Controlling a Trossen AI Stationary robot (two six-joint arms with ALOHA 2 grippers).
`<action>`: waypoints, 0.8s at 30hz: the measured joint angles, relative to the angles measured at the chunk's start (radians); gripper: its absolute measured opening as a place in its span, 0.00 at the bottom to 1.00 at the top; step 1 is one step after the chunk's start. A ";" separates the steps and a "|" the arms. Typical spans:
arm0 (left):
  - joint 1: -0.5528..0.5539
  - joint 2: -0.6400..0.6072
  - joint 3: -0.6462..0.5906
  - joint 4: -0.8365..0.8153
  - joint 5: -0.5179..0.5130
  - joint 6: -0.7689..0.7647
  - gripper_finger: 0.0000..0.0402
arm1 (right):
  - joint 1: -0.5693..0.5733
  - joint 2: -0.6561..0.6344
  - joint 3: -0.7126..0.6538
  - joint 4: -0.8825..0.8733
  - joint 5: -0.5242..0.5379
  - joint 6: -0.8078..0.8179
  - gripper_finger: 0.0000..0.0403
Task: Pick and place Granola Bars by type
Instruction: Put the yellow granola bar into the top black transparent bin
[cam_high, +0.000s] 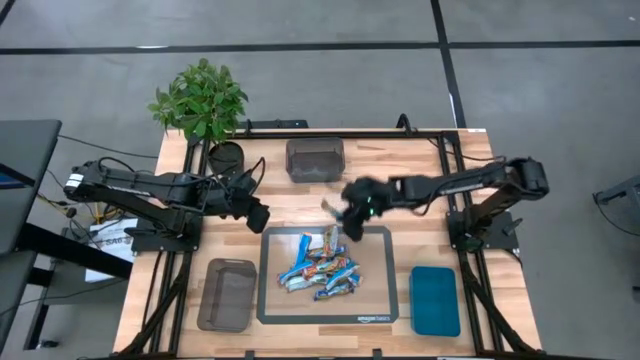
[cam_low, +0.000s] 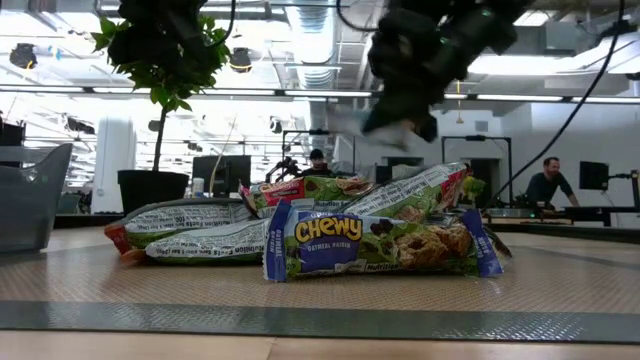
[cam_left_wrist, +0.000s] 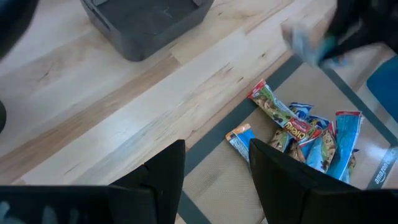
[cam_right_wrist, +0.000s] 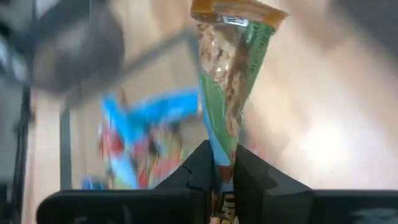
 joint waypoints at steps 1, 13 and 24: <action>0.000 0.000 0.000 0.002 -0.005 -0.001 0.42 | -0.026 -0.007 0.015 0.019 0.008 0.002 0.09; 0.001 0.000 0.000 0.052 -0.100 0.011 0.42 | -0.280 0.120 0.295 -0.048 0.110 -0.138 0.04; 0.043 0.000 0.000 0.054 -0.180 0.054 0.42 | -0.363 0.270 0.369 -0.152 0.087 -0.187 0.12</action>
